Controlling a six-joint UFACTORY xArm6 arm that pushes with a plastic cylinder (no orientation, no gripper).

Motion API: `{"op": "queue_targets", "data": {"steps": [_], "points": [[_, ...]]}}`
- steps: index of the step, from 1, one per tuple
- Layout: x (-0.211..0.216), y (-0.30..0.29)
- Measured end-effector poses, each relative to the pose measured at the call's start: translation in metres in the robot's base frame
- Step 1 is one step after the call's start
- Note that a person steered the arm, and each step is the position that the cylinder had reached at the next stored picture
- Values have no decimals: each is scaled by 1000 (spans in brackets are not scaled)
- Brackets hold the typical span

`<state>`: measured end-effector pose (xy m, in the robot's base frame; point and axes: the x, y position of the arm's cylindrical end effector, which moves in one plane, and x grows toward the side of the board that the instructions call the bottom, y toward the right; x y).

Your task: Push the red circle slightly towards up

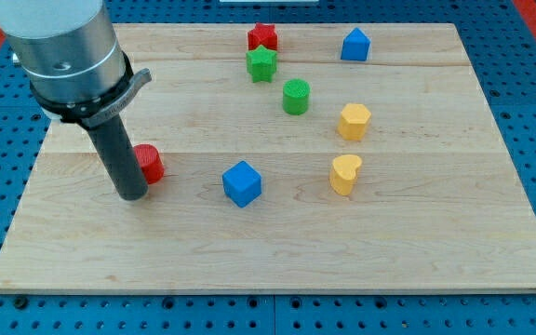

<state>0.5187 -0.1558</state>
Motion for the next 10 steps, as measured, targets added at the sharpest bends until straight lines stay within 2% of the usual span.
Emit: {"op": "queue_targets", "data": {"steps": [1,2,4,5,6,7,8,9,10], "points": [[46,50],[48,134],[64,143],[100,156],[74,222],[26,315],[15,371],[-20,435],[-21,437]]}}
